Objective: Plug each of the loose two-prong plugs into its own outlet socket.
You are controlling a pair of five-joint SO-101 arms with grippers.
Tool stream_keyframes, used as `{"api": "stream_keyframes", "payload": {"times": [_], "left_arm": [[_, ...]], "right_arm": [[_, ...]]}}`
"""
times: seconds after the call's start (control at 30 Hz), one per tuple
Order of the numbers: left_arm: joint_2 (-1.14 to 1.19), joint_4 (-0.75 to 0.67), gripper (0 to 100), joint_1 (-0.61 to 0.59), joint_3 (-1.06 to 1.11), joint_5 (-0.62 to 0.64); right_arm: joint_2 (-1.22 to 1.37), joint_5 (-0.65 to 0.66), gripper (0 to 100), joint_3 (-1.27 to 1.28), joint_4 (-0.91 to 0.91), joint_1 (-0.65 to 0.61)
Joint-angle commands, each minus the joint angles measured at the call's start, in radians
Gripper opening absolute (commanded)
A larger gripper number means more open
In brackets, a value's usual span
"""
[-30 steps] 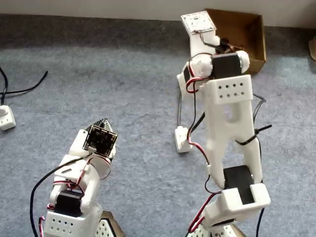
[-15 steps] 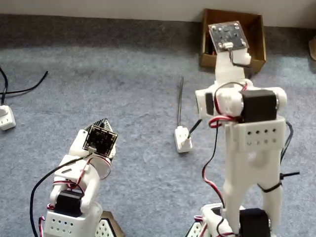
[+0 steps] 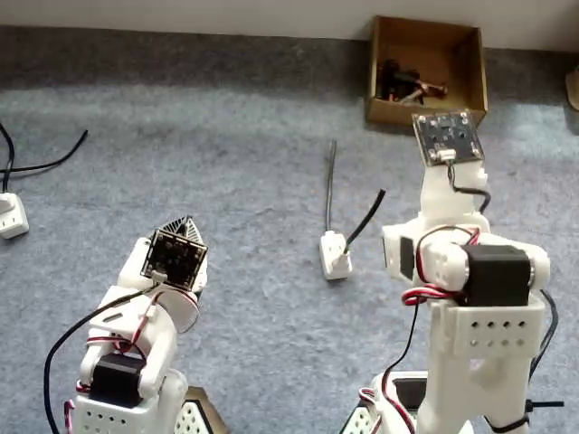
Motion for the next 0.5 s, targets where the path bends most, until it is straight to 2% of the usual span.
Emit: {"api": "stream_keyframes", "payload": {"times": [0.0,0.23,0.37,0.47], "left_arm": [[-0.002,0.041,1,-0.005,-0.097,0.015],[-0.001,0.109,1,-0.005,-0.194,0.017],[0.005,0.149,1,-0.005,-0.263,0.015],[0.088,0.157,1,-0.005,-0.314,0.015]], "right_arm": [[-0.087,0.012,7.7,0.137,-0.079,0.007],[-0.205,0.015,6.0,0.455,-0.248,0.007],[-0.257,0.072,6.0,0.579,-0.32,0.007],[-0.278,0.075,6.0,0.667,-0.384,0.007]]}}
